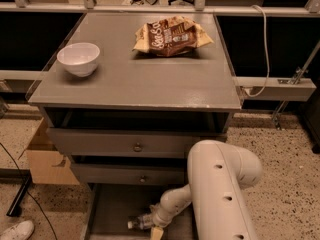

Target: Pick blue plastic bottle from bottom drawer and place on counter

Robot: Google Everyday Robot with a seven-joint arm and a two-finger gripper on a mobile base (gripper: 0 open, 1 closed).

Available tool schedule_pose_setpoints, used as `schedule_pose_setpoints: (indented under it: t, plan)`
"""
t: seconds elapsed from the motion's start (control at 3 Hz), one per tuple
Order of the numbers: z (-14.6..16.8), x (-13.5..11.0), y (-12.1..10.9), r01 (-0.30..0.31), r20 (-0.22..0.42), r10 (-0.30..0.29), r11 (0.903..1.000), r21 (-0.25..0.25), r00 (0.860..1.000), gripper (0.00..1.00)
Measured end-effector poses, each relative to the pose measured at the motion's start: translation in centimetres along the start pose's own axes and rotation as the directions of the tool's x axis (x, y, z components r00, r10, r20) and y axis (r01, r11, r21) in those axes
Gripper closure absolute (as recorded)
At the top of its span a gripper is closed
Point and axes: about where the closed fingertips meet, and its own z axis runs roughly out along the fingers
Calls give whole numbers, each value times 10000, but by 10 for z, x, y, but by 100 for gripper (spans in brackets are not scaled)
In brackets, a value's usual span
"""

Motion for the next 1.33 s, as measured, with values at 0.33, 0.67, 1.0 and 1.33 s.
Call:
schedule_pose_setpoints:
  t: [0.33, 0.67, 1.0, 1.33]
  plan:
    - [0, 0, 0, 0, 0, 0, 10000, 0, 10000, 14]
    - [0, 0, 0, 0, 0, 0, 10000, -1, 10000, 38]
    - [0, 0, 0, 0, 0, 0, 10000, -1, 10000, 61]
    - [0, 0, 0, 0, 0, 0, 10000, -2, 10000, 84]
